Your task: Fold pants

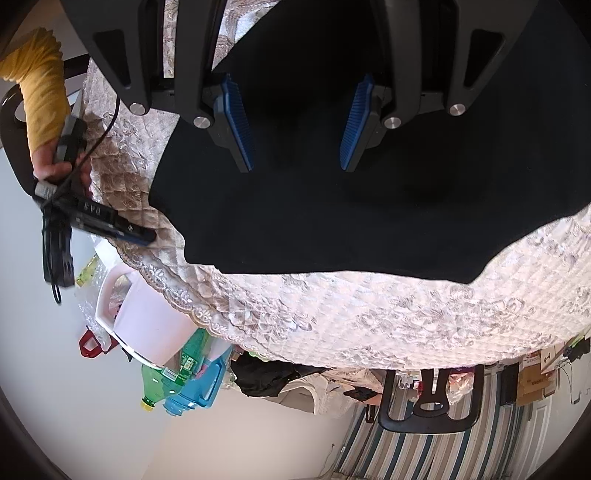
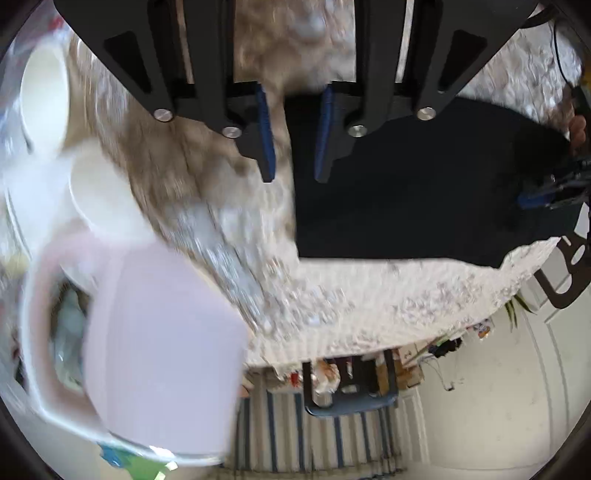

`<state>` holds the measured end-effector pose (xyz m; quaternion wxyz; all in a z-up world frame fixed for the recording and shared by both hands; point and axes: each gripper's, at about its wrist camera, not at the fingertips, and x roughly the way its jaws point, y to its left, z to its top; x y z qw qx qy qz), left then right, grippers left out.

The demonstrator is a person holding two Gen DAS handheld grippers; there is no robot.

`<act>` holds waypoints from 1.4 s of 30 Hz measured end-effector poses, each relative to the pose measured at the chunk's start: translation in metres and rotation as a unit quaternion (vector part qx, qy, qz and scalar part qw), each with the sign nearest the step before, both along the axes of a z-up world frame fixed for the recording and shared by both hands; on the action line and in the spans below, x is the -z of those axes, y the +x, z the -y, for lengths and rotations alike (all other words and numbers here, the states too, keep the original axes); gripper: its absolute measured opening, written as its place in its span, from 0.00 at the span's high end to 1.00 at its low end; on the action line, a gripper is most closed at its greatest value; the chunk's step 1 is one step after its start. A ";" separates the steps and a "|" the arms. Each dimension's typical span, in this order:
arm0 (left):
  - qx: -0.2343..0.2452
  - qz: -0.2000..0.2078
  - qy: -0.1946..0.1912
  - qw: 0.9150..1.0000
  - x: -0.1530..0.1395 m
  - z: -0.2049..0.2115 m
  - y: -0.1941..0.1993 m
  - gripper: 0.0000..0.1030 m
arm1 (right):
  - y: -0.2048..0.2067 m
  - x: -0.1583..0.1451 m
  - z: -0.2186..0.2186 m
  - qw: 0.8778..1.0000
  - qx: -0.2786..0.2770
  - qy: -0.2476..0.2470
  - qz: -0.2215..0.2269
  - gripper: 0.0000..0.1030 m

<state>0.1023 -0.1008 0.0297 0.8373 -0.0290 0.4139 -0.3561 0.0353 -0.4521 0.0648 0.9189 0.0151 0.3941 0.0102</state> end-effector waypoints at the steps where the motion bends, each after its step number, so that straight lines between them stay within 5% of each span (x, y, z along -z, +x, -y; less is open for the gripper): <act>1: -0.002 0.002 0.003 1.000 -0.001 -0.001 0.002 0.50 | 0.008 0.000 -0.001 1.000 -0.007 -0.002 0.005 0.63; 3: -0.005 0.009 0.010 1.000 -0.005 -0.002 0.006 0.50 | 0.027 0.003 -0.001 1.000 -0.004 -0.001 0.009 0.51; 7: -0.013 0.020 0.025 0.999 -0.010 -0.005 0.021 0.47 | 0.062 0.016 0.011 0.998 -0.006 0.059 -0.012 0.51; 10: -0.027 0.014 0.027 0.999 -0.010 -0.010 0.036 0.47 | 0.070 0.020 0.005 0.998 -0.020 0.057 -0.025 0.52; 13: -0.036 0.006 0.023 0.999 -0.008 -0.014 0.047 0.47 | 0.072 0.020 -0.006 0.999 -0.034 0.020 -0.028 0.84; 16: -0.039 0.003 0.025 0.999 -0.004 -0.016 0.053 0.47 | 0.077 0.021 -0.003 0.998 -0.036 0.031 -0.040 0.95; 28: -0.044 0.005 0.031 0.999 -0.002 -0.014 0.056 0.47 | 0.077 -0.009 -0.005 0.999 -0.027 0.003 0.019 0.97; 38: -0.074 -0.002 0.033 0.997 0.006 -0.017 0.067 0.47 | 0.107 0.027 -0.013 0.998 -0.009 -0.052 -0.046 0.97; 40: -0.074 0.000 0.036 0.997 0.007 -0.018 0.066 0.47 | 0.105 0.025 -0.011 0.998 -0.006 -0.045 -0.035 0.92; 42: -0.073 0.001 0.037 0.997 0.007 -0.018 0.065 0.47 | 0.102 0.020 -0.008 0.999 0.009 -0.042 -0.031 0.76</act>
